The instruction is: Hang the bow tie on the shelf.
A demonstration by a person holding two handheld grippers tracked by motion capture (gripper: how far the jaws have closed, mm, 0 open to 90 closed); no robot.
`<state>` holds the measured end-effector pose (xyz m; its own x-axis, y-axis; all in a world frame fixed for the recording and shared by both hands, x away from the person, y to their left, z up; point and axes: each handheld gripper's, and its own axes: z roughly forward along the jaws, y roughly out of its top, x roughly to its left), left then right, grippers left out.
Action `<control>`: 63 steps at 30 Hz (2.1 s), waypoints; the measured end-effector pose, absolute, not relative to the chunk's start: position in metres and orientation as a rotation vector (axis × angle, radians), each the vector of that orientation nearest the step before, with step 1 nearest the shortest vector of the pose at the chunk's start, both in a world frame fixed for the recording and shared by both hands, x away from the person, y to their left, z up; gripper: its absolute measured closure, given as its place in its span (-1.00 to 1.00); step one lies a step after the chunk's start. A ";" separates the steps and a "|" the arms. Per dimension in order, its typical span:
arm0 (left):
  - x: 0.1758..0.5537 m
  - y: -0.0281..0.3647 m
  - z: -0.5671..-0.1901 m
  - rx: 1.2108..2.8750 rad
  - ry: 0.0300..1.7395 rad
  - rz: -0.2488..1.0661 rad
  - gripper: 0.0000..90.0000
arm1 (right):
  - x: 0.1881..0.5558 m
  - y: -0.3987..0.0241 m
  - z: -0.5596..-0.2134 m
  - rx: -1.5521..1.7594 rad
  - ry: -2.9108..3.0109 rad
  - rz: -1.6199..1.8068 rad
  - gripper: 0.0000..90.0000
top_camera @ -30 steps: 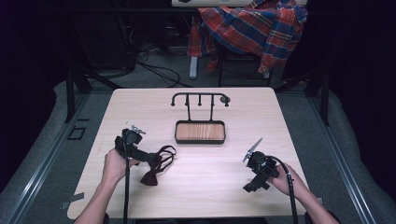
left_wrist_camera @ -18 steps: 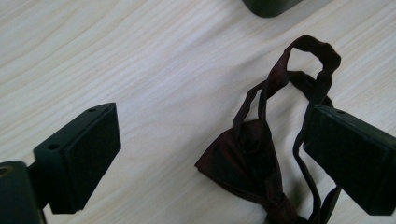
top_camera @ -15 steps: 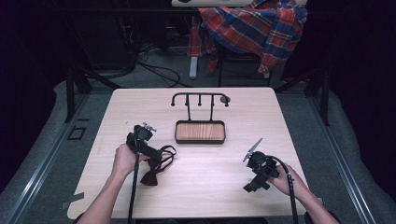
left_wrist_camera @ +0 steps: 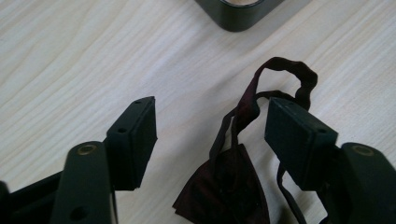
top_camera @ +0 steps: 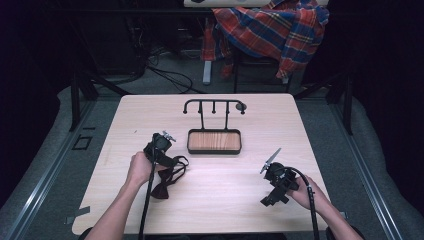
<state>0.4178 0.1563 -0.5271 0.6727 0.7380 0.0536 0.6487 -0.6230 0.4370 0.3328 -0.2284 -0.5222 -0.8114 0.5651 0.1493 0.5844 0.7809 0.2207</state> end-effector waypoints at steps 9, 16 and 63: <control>0.423 0.144 -0.535 2.575 1.038 0.278 0.11 | 0.333 -0.229 -0.523 -0.937 -2.887 -0.401 -0.65; 0.424 0.140 -0.539 2.625 1.006 0.236 0.36 | 0.333 -0.229 -0.523 -0.937 -2.887 -0.398 -0.65; 0.418 0.152 -0.518 2.583 1.048 0.321 0.95 | 0.333 -0.230 -0.523 -0.939 -2.889 -0.381 -0.65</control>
<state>0.4182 0.1516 -0.5178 0.7033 0.7062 0.0819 0.6307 -0.6729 0.3866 0.3326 -0.2302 -0.5231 -0.8089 0.5680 0.1516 0.5879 0.7812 0.2101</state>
